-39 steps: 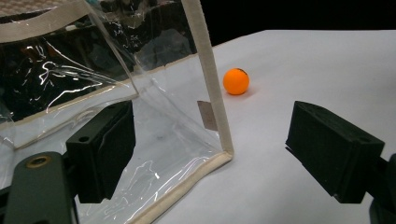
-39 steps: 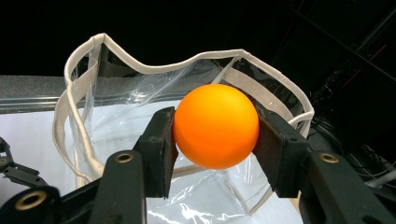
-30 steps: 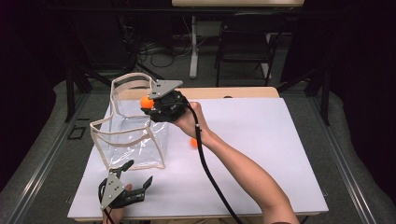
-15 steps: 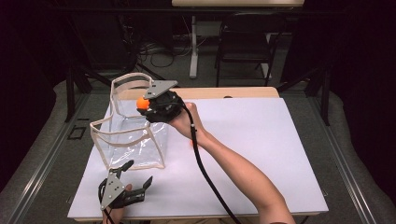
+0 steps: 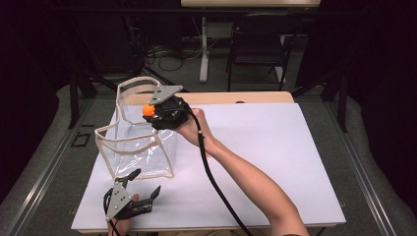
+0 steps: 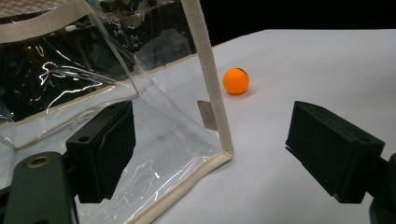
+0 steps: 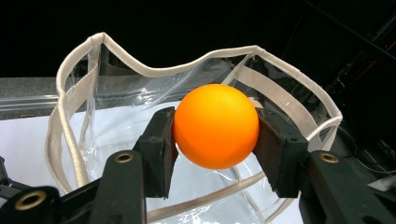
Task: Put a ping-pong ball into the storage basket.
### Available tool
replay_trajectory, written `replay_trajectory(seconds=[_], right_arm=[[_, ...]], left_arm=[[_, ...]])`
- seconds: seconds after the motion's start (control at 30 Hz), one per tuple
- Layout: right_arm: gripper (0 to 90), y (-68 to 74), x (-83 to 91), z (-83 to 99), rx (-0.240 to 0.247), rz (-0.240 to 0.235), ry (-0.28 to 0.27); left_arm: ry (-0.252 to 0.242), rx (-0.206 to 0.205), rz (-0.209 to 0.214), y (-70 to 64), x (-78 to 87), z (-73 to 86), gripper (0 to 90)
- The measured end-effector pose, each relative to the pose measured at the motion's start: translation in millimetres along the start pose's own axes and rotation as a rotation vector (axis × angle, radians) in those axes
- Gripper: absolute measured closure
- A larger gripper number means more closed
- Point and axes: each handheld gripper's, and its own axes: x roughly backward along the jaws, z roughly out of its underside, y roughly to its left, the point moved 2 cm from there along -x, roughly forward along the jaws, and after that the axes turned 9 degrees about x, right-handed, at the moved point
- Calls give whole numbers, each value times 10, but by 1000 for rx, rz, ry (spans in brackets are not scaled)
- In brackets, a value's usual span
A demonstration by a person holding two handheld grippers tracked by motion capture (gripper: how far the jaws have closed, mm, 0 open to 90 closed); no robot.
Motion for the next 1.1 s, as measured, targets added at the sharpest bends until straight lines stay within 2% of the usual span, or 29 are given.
replay_trajectory(seconds=[0.83,1.1], right_arm=[[498,62,-107,-7,-7,-44,64],[336,35,-54,19,-58,-62,37]], left_arm=[[-2,-1,1,0,4,-1,155],[-4,2,-2,4,9,0,155]])
